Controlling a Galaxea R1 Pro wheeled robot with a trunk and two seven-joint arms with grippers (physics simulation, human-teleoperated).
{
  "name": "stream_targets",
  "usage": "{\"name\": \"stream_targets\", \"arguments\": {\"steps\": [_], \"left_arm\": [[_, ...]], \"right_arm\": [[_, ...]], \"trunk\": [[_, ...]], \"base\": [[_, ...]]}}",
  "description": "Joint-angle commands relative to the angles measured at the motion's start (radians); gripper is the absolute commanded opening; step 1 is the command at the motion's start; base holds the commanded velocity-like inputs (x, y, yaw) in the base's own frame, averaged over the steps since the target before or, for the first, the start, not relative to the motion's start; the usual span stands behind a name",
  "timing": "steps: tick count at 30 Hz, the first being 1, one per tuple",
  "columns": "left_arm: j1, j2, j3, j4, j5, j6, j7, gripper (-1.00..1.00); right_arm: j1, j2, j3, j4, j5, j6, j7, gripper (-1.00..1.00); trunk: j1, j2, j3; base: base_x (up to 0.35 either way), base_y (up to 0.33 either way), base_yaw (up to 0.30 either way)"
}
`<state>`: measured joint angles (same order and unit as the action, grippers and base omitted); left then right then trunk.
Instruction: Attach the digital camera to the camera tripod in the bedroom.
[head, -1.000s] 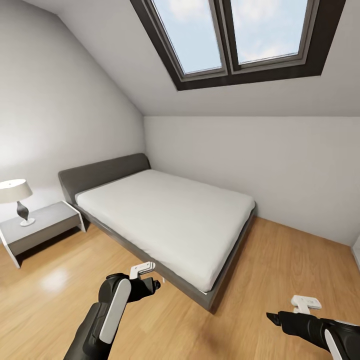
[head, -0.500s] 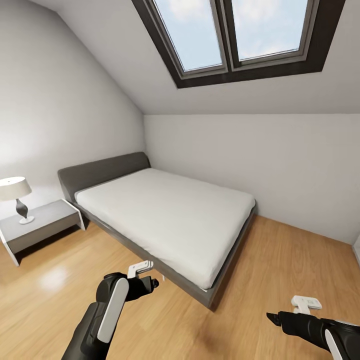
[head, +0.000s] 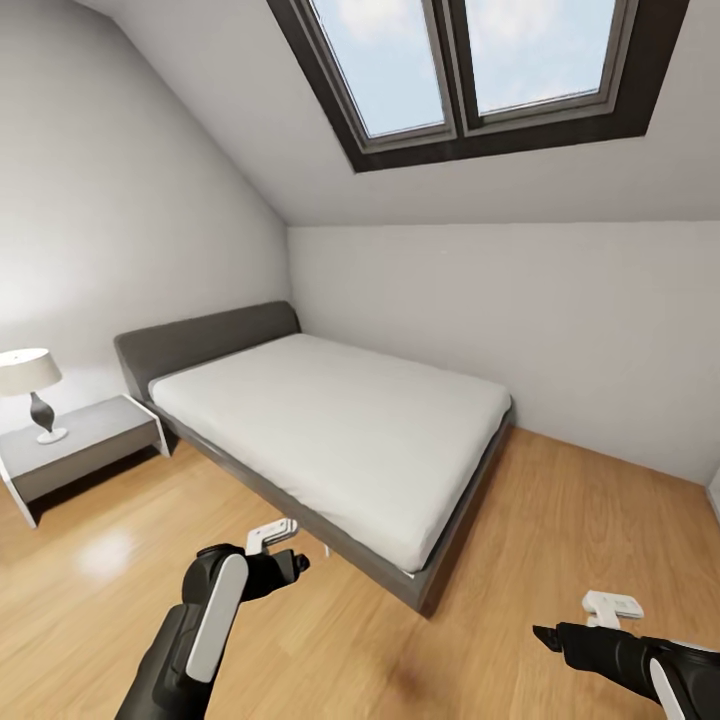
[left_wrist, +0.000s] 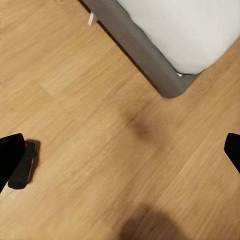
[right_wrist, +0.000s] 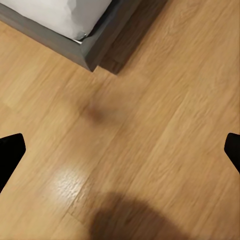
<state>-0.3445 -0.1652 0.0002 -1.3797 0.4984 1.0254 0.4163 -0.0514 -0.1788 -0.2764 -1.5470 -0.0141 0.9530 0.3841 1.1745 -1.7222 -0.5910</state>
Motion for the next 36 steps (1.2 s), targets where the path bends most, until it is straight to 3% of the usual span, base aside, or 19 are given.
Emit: {"name": "stream_targets", "arguments": {"steps": [1, 11, 12, 15, 16, 17, 27, 31, 36], "left_arm": [[-0.001, 0.000, 0.002, -0.001, 0.011, 0.002, 0.010, 1.00], [-0.001, 0.002, 0.072, -0.013, 0.011, 0.003, 0.010, 1.00], [-0.001, 0.011, 0.092, -0.015, 0.008, 0.002, 0.012, 1.00], [-0.001, 0.040, 0.094, -0.015, 0.007, 0.001, 0.014, 1.00], [-0.001, 0.082, 0.094, -0.015, 0.007, 0.001, 0.015, 1.00], [-0.001, 0.088, 0.094, -0.014, 0.005, 0.001, 0.016, 1.00], [-0.001, 0.101, 0.090, 0.029, -0.010, -0.001, 0.019, 1.00], [-0.001, 0.100, 0.084, 0.040, -0.032, -0.002, 0.021, 1.00], [-0.001, 0.095, 0.080, 0.045, -0.107, -0.002, 0.038, 1.00]], "right_arm": [[-0.001, 0.000, -0.001, 0.000, -0.001, 0.005, 0.002, 1.00], [-0.001, 0.000, -0.002, 0.001, -0.001, 0.006, 0.002, 1.00], [-0.001, -0.001, -0.005, 0.001, -0.001, 0.006, 0.002, 1.00], [-0.001, -0.002, -0.010, 0.001, -0.001, 0.005, 0.003, 1.00], [-0.001, -0.001, -0.031, 0.001, -0.002, 0.004, 0.005, 1.00], [-0.001, -0.001, -0.035, 0.001, -0.002, 0.005, 0.005, 1.00], [-0.001, -0.001, -0.041, 0.001, -0.001, 0.006, 0.004, 1.00], [-0.001, -0.001, -0.035, 0.000, 0.000, 0.005, 0.003, 1.00], [-0.001, -0.001, -0.028, -0.001, 0.008, 0.005, 0.003, 1.00]], "trunk": [[0.004, -0.008, -0.004], [0.042, -0.078, -0.036], [0.046, -0.085, -0.039], [0.058, -0.106, -0.048], [0.061, -0.113, -0.051], [0.065, -0.120, -0.054], [0.104, -0.190, -0.086], [0.119, -0.218, -0.098], [0.138, -0.253, -0.114]], "base": [[0.000, 0.000, 0.000], [0.000, 0.000, 0.000], [0.000, 0.000, 0.000], [0.000, 0.000, 0.000], [0.000, 0.000, 0.000], [0.000, 0.000, 0.000], [0.000, 0.000, 0.000], [0.000, 0.000, 0.000], [0.000, 0.000, 0.000]]}}
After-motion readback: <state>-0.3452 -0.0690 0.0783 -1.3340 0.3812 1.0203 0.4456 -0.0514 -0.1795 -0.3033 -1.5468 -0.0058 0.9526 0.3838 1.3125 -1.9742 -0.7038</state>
